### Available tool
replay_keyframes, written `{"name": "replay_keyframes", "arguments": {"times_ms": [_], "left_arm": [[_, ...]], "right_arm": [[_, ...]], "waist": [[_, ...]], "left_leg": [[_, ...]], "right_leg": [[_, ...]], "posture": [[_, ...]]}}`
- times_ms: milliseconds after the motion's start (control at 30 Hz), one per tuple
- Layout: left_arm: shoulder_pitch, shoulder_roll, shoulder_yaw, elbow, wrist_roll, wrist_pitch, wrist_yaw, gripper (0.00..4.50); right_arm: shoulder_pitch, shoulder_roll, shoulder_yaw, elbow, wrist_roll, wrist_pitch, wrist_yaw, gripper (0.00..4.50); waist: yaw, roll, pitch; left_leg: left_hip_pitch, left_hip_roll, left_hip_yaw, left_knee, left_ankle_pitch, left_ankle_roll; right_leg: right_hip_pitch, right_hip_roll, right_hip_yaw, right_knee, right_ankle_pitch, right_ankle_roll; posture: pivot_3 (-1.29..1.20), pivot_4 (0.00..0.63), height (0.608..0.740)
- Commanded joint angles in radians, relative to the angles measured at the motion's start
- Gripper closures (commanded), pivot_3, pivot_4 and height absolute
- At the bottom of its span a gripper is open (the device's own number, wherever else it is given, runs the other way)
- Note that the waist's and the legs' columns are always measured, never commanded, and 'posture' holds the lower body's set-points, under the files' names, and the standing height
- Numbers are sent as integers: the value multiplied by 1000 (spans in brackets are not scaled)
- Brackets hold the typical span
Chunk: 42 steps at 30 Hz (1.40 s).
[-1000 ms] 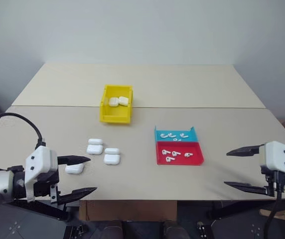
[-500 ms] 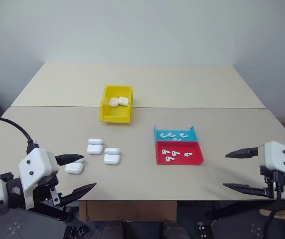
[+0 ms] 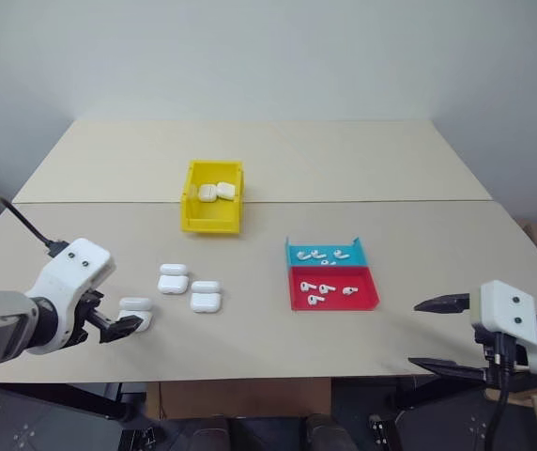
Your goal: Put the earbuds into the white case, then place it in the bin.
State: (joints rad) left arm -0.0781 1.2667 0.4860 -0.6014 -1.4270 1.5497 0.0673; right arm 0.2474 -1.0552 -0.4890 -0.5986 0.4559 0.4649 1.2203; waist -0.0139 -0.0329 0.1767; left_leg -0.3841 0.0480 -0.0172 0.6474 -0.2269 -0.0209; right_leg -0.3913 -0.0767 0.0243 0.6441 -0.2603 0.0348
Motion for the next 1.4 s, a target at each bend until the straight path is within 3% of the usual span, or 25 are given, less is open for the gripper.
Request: {"name": "replay_keyframes", "arguments": {"times_ms": [33,200,367,567,700,1400], "left_arm": [[128,215,-79,72,-512,-340,470,0],[252,247,-148,-2,-545,-597,693,0],[175,187,-282,15,-545,-708,799,0],[-3,39,-414,95,-545,-683,917,0],[-89,14,-471,121,-545,-643,982,0],[-191,-144,-514,228,-545,-529,1066,0]], "right_arm": [[-12,-9,1,0,11,7,-6,40],[-28,-13,34,20,-2,1,-18,40],[-23,-2,55,6,-3,6,-41,40],[30,6,26,-18,-2,11,-48,40],[64,13,6,-38,1,19,-58,40],[137,53,-5,-94,3,35,-116,40]], "waist": [[3,-3,2],[11,1,3],[25,0,3],[31,-1,2],[33,-4,2],[27,-4,2]], "left_leg": [[0,1,-1,0,0,0],[4,-4,8,0,0,-1],[4,-3,11,-1,0,-1],[3,-3,13,-1,1,-1],[3,-3,12,-1,1,-2],[6,-4,14,-1,1,-3]], "right_leg": [[-1,0,0,1,1,-1],[1,-5,7,0,1,-2],[0,-2,9,-2,1,-5],[0,-1,11,-2,3,-1],[0,-1,11,-3,4,0],[1,-1,13,-3,4,1]], "posture": [[0,150,740],[0,150,740],[0,150,740],[0,150,740],[0,150,740],[0,150,740]]}}
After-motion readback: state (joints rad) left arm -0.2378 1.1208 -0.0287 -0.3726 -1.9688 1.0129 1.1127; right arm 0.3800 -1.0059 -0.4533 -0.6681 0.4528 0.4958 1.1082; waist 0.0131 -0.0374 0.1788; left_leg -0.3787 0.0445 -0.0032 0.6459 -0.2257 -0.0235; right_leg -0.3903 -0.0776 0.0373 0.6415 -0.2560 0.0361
